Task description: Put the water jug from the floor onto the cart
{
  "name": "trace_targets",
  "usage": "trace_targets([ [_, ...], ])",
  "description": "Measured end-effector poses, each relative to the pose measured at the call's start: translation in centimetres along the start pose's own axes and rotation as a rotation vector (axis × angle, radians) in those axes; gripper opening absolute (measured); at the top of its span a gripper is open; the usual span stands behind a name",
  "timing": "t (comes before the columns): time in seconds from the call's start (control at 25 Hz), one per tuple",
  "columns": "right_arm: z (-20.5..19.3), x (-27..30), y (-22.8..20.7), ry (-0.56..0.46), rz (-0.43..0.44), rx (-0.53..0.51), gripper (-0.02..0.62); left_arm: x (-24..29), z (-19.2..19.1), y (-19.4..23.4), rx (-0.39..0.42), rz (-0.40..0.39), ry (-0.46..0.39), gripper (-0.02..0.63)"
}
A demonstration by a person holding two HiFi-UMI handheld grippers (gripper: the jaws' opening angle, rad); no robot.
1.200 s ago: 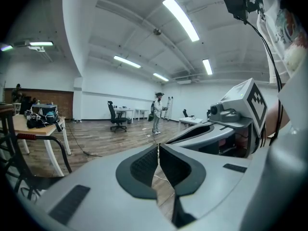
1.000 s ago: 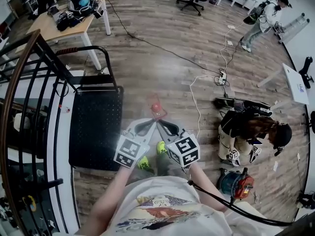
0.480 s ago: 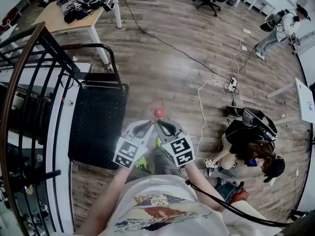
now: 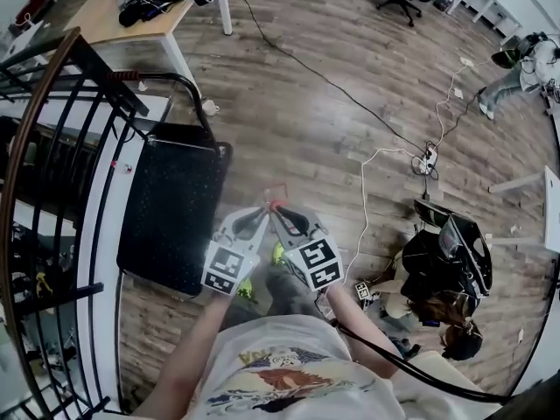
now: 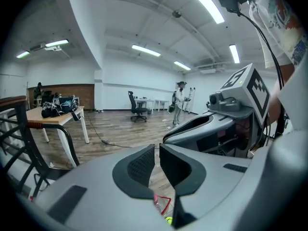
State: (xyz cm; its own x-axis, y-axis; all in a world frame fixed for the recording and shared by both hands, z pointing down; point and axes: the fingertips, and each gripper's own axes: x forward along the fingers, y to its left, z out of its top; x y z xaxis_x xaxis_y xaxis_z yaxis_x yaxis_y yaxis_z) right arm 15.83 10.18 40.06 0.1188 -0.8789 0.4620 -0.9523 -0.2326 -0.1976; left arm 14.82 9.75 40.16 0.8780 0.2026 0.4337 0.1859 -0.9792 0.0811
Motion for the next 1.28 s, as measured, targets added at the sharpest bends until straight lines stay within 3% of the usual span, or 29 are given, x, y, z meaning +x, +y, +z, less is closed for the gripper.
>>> trace_targets([
  [0.28,-3.6,2.6,-4.8,0.036,0.040,0.000,0.031,5.7,-2.8,1.0,-0.007,0.051,0.038,0.015],
  [0.56,-8.4,8.1,-8.8,0.069,0.012,0.038,0.031,11.2,-8.3,4.2,-0.035,0.036,0.052,0.018],
  [0.88,-14.3,14.6,-12.2,0.145,-0.025,0.046,0.038,16.6,-14.7,9.6,-0.118,0.069,0.064,0.132],
  [1.28,-20.3,18.4,-14.4,0.179,-0.067,0.036,0.084,19.4,-21.6,10.7,-0.140,0.087,0.094,0.160],
])
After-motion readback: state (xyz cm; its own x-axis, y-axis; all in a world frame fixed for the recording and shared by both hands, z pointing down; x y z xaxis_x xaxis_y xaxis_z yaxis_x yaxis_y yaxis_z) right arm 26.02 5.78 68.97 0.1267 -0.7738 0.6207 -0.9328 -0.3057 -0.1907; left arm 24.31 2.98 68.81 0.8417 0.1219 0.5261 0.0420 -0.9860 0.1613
